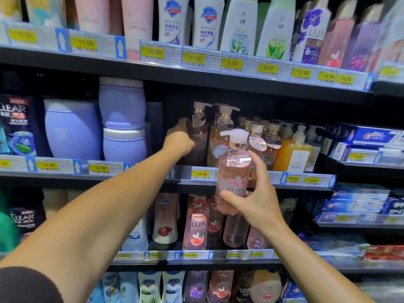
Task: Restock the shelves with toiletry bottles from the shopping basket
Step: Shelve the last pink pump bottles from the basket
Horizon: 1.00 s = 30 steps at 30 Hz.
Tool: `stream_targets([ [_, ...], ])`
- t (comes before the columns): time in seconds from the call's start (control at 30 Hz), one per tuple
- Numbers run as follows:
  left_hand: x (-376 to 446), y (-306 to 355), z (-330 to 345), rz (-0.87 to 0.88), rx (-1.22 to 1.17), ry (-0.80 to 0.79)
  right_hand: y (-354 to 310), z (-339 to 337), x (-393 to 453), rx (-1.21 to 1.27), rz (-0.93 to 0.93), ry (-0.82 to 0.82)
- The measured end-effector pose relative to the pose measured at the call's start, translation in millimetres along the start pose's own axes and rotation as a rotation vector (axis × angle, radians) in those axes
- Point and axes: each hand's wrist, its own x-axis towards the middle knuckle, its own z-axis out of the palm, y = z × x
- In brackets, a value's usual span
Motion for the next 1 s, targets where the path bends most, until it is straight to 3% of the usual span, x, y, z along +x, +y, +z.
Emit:
stream_targets([
  [0.2,-6.3,-3.1,-13.3,0.004,0.055,-0.014,-4.4,4.7,-1.6,0.01,-0.027,0.004],
  [0.37,-51.0,-3.5,-35.3,0.113,-0.25,0.123,-13.7,14.0,1.2,0.024,-0.058,0.001],
  [0.47,-88.5,-1.9,-47.7,0.203,-0.593,-0.083,-21.4,22.4,6.5,0.06,-0.079,-0.004],
  [0.53,-108.8,-2.9,-56.8,0.277,-0.696,-0.233,-27.0,29.1,9.8,0.077,-0.098,-0.01],
  [0.6,-122.2,-5.3,-62.6,0.33,-0.637,-0.269,-31.2,36.4,12.7,0.087,-0.111,-0.033],
  [0.77,-137.1,-5.7,-69.3,0.28,-0.337,-0.082,-42.7,58.6,16.6,0.076,-0.094,-0.115],
  [1.0,-137.3,-8.5,-83.2,0.228,-0.387,0.053,-41.4,65.0,22.3,0.032,-0.121,-0.217],
])
